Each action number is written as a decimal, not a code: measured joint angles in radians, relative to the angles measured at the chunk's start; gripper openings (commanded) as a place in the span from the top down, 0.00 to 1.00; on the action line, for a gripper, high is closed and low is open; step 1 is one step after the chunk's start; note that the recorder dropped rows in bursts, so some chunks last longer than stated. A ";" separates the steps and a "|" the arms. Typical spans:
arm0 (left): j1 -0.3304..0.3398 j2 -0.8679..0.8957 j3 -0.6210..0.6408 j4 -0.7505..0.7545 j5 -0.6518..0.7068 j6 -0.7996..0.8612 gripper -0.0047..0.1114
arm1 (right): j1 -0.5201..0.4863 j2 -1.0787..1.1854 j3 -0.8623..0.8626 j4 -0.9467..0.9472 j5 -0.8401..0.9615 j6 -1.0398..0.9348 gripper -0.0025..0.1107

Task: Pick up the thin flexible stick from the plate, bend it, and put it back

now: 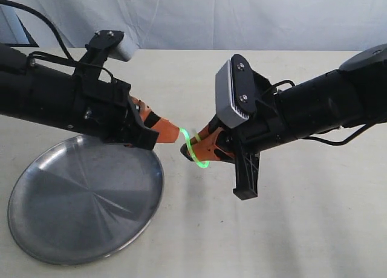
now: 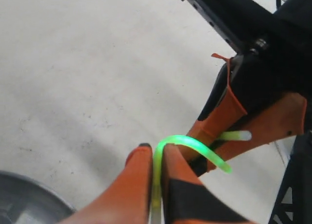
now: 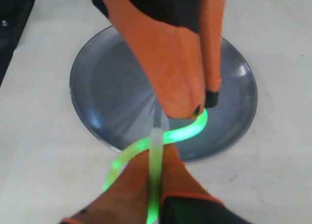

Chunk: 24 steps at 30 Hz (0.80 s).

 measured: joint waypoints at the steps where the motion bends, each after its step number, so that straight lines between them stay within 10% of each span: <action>1: 0.000 0.008 0.000 -0.004 0.005 -0.002 0.96 | 0.000 0.000 0.000 -0.012 0.000 0.000 0.99; 24: -0.004 0.025 -0.006 -0.040 0.072 0.003 0.96 | 0.000 0.000 0.000 -0.017 0.094 -0.002 0.99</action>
